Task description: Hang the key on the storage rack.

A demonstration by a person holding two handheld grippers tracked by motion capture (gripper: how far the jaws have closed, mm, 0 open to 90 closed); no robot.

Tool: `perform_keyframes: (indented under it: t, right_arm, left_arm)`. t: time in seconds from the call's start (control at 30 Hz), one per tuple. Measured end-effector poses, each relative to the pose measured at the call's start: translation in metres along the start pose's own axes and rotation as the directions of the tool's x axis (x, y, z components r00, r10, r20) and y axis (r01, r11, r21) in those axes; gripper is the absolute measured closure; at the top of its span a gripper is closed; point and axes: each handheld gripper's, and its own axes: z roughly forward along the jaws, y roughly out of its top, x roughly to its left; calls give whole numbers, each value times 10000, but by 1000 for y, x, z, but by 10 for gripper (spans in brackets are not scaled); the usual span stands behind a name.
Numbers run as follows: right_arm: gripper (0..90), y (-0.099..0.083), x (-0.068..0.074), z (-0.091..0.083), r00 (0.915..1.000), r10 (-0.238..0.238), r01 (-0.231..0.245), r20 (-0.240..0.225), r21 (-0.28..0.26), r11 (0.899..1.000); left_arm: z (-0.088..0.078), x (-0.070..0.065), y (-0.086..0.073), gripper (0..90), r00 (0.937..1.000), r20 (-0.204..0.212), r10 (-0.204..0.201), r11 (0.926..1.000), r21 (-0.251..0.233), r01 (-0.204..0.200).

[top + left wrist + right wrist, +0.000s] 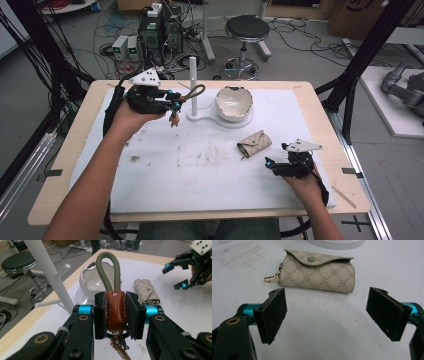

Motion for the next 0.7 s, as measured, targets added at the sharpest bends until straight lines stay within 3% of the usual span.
perform_keyframes:
  t: [0.23,0.47,0.7]
  right_arm:
    - [171,0,0,1,10000,43,-43,-3,23,10000]
    - [171,-1,0,1,9999,107,-107,-6,50,9999]
    - [171,-1,0,1,9999,113,-113,33,54,9999]
  left_arm:
    - [-1,14,9,704,9995,-329,-23,10000,50,24]
    - [2,27,3,704,9975,-607,-356,9993,115,364]
    - [11,34,-2,704,9968,-705,-381,9983,417,411]
